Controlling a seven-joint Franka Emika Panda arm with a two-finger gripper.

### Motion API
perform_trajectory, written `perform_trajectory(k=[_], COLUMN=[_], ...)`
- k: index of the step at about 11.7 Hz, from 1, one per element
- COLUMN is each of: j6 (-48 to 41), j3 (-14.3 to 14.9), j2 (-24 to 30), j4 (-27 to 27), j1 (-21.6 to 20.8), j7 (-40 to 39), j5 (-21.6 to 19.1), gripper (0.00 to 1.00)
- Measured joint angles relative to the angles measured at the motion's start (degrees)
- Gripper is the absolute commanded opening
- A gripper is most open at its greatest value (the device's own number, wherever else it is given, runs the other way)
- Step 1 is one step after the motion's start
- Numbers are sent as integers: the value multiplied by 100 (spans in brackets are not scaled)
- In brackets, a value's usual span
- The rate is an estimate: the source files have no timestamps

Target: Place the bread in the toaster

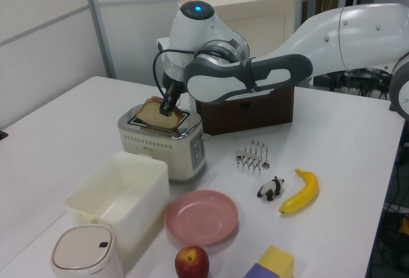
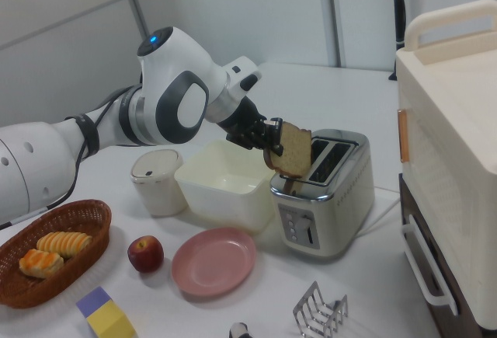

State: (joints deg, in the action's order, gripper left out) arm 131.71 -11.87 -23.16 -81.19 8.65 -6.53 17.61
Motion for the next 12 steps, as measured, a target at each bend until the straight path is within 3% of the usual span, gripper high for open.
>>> perform_trajectory(k=[1,2,10,12], j6=[1,1,10,-590], j3=[-1,-1,-1,0], j2=[0,0,92,362], j4=[0,0,85,136], j1=[0,2,115,125], j7=[0,0,155,525], j5=[0,0,-1,-1], gripper=[75,100,100,100])
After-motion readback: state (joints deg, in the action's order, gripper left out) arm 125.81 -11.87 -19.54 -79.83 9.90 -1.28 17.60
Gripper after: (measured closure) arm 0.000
